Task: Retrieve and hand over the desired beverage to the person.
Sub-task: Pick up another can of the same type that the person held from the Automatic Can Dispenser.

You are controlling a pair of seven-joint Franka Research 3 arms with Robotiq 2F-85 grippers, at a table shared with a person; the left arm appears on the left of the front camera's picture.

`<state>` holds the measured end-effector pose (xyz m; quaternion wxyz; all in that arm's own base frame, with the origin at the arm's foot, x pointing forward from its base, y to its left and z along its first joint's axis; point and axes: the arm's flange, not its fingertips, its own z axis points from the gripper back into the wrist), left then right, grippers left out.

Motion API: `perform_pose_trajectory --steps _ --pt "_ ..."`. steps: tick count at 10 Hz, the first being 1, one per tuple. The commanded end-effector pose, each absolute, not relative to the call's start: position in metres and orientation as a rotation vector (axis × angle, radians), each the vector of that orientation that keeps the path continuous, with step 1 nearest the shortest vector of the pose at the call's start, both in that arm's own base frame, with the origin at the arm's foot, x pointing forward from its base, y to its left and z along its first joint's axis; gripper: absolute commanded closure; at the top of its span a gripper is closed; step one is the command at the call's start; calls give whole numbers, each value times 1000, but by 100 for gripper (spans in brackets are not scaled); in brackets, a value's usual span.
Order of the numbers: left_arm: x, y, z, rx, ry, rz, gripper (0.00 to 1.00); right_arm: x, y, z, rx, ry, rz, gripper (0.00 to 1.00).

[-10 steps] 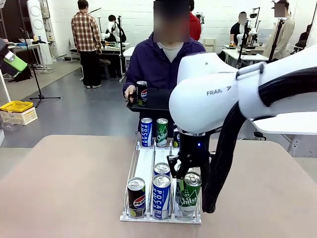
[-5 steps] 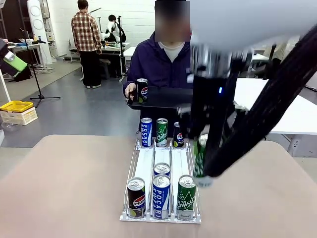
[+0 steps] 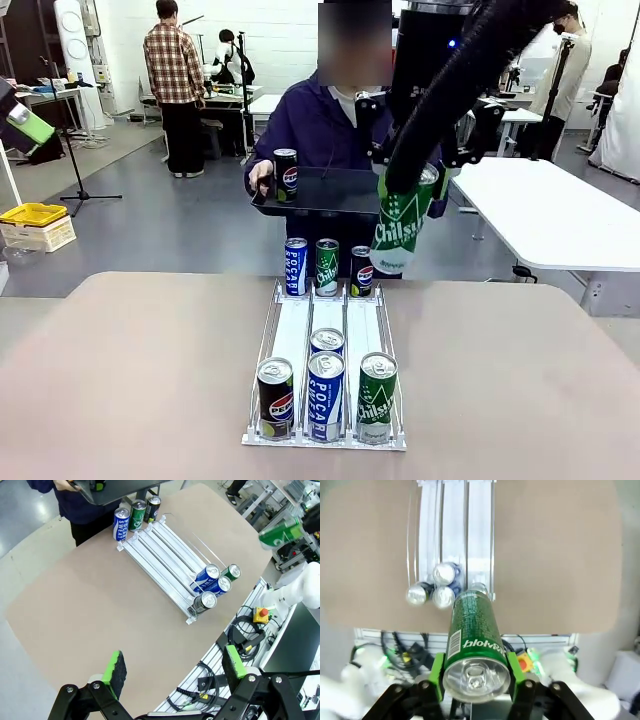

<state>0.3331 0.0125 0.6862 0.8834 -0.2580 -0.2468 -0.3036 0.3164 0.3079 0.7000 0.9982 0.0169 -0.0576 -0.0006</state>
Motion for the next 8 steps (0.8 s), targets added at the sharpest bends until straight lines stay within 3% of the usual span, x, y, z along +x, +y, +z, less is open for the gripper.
perform_pose_trajectory --steps 1,4,8 --pt "331 13 686 -530 -505 -629 0 369 312 705 49 -87 21 57" --pt "331 13 686 -530 -505 -629 0 413 307 710 95 -44 11 57" --pt "331 13 686 -530 -505 -629 0 414 302 689 99 -36 -7 57"
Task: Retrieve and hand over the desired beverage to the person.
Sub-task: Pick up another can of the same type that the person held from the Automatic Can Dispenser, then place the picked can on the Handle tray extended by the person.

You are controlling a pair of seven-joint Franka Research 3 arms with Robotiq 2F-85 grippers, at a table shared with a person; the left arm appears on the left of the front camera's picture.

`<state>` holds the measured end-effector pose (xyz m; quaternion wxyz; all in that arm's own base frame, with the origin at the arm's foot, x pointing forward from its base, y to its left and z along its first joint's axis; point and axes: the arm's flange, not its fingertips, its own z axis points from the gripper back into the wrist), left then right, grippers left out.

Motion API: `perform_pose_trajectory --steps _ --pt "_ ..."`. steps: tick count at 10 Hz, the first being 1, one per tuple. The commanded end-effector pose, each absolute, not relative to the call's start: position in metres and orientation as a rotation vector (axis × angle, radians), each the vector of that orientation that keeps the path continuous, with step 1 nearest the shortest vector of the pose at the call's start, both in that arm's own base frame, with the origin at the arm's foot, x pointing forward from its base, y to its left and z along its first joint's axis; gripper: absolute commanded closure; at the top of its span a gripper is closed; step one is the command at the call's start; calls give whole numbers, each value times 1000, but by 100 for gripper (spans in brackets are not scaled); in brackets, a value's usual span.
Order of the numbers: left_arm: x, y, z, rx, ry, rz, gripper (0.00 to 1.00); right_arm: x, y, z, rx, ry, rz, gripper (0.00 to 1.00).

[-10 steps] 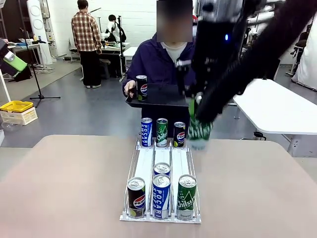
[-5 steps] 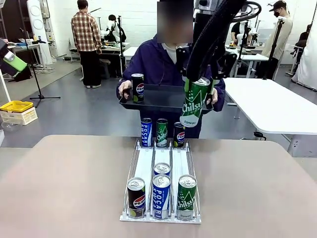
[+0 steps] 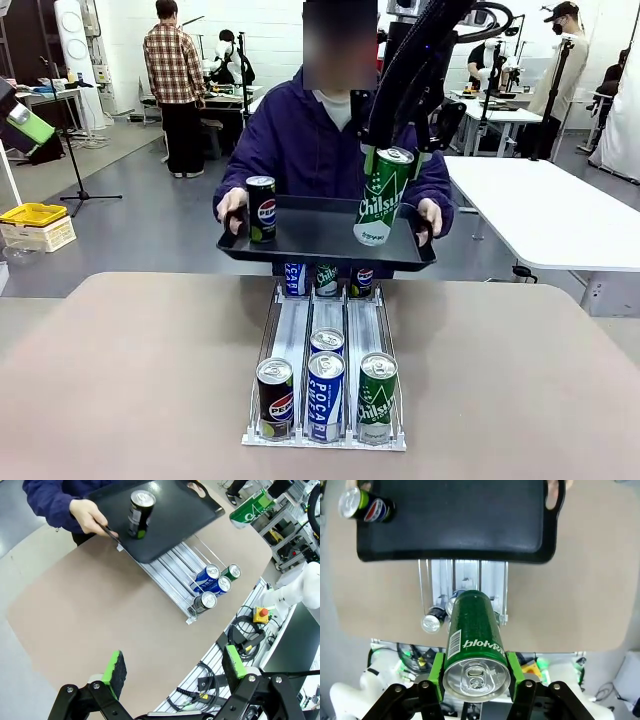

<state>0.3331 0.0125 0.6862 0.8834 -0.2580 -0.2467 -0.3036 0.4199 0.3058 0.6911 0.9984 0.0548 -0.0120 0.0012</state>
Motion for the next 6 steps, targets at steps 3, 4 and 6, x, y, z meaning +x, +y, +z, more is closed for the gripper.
perform_pose_trajectory --steps 3,4,6 --pt "331 13 686 -530 -505 -629 0 414 302 689 99 -36 -7 57" --pt "331 13 686 -530 -505 -629 0 414 302 689 99 -36 -7 57" --pt "331 13 686 -530 -505 -629 0 414 302 689 99 -36 -7 57"
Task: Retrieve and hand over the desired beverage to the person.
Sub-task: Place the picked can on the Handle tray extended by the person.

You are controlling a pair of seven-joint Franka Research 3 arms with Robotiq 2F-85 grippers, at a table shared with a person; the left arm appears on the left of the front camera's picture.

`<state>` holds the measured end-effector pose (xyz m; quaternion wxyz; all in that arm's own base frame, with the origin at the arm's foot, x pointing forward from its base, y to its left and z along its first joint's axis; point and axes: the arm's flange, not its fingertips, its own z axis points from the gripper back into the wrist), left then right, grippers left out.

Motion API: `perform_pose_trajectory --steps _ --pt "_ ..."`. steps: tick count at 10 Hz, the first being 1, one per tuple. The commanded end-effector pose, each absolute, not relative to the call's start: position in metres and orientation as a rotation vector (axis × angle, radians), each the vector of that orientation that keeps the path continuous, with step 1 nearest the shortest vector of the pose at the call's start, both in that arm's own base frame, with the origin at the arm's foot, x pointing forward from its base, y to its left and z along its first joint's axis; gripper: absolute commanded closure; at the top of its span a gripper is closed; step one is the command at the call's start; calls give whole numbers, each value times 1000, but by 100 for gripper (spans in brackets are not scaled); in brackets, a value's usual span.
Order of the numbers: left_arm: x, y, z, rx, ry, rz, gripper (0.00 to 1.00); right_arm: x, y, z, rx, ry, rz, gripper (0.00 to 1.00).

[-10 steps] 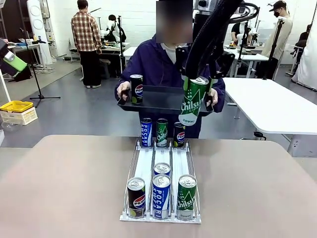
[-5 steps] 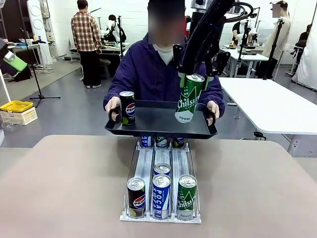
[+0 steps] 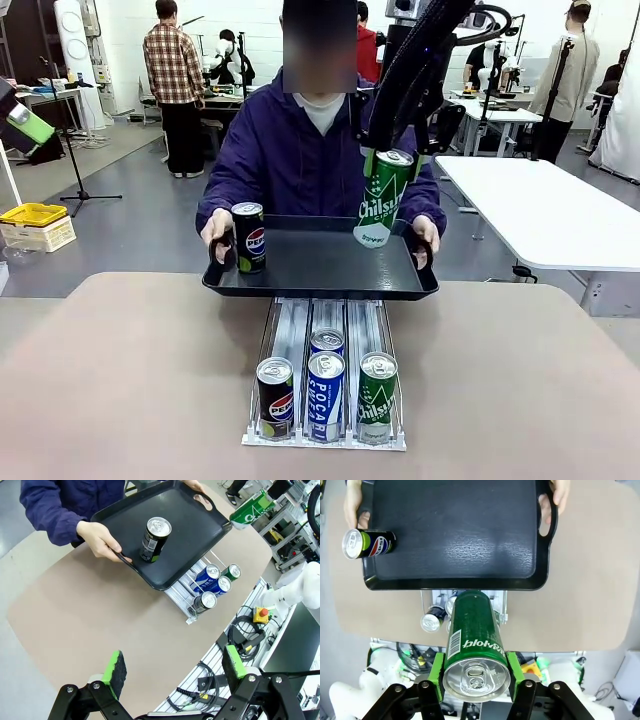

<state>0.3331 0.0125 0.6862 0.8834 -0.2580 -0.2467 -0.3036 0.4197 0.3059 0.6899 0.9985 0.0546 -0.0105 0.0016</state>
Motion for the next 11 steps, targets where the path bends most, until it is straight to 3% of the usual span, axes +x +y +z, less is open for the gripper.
perform_pose_trajectory --steps 1,11 --pt "331 13 686 -530 -505 -629 0 414 302 689 99 -36 -7 57" --pt "331 13 686 -530 -505 -629 0 414 302 689 99 -36 -7 57"
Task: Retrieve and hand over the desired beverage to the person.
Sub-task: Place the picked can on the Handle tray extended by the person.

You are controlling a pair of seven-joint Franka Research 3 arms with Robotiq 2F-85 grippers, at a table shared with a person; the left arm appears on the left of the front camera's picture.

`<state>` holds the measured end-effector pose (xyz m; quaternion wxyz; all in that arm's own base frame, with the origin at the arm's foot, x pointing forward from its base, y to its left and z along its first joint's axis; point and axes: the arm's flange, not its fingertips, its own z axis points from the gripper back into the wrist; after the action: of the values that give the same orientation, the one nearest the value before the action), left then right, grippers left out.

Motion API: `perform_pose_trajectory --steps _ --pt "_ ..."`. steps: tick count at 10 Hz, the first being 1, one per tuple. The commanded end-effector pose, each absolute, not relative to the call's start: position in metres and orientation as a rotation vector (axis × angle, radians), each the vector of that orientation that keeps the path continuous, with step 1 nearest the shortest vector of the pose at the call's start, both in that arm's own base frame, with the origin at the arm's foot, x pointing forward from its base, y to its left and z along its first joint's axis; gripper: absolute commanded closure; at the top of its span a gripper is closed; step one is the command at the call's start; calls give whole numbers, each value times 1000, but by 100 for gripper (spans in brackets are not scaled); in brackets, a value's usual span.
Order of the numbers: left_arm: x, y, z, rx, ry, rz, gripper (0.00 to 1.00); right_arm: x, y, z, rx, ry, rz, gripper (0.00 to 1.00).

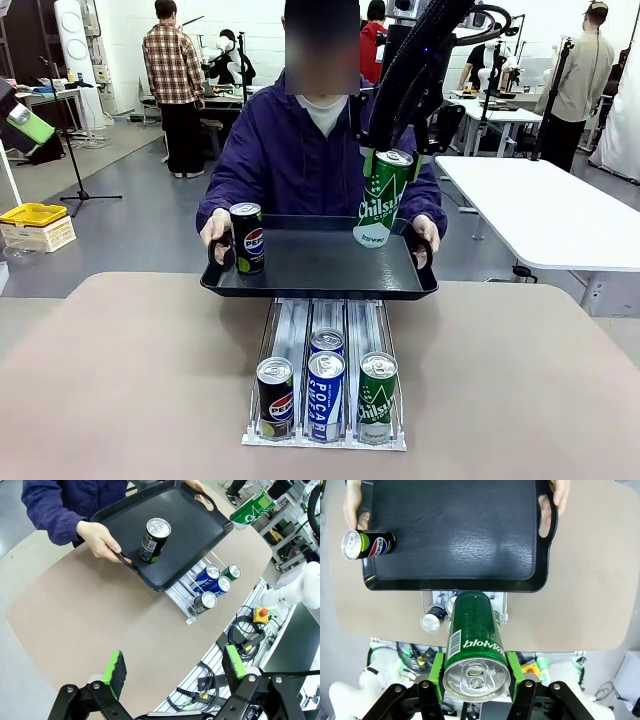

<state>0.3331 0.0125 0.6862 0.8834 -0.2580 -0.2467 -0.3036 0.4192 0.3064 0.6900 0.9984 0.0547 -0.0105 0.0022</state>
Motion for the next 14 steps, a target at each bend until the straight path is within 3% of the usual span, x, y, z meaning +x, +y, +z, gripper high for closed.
perform_pose_trajectory --steps 1,2,6,10,14 --pt "331 13 686 -530 -505 -629 0 414 302 689 99 -36 -7 57" --pt "331 13 686 -530 -505 -629 0 419 306 690 109 -21 4 42" --pt "331 13 686 -530 -505 -629 0 482 345 709 48 25 -10 42" --pt "331 13 686 -530 -505 -629 0 550 373 672 -50 53 -26 42" --pt "331 13 686 -530 -505 -629 0 574 379 633 -17 -24 65 42"
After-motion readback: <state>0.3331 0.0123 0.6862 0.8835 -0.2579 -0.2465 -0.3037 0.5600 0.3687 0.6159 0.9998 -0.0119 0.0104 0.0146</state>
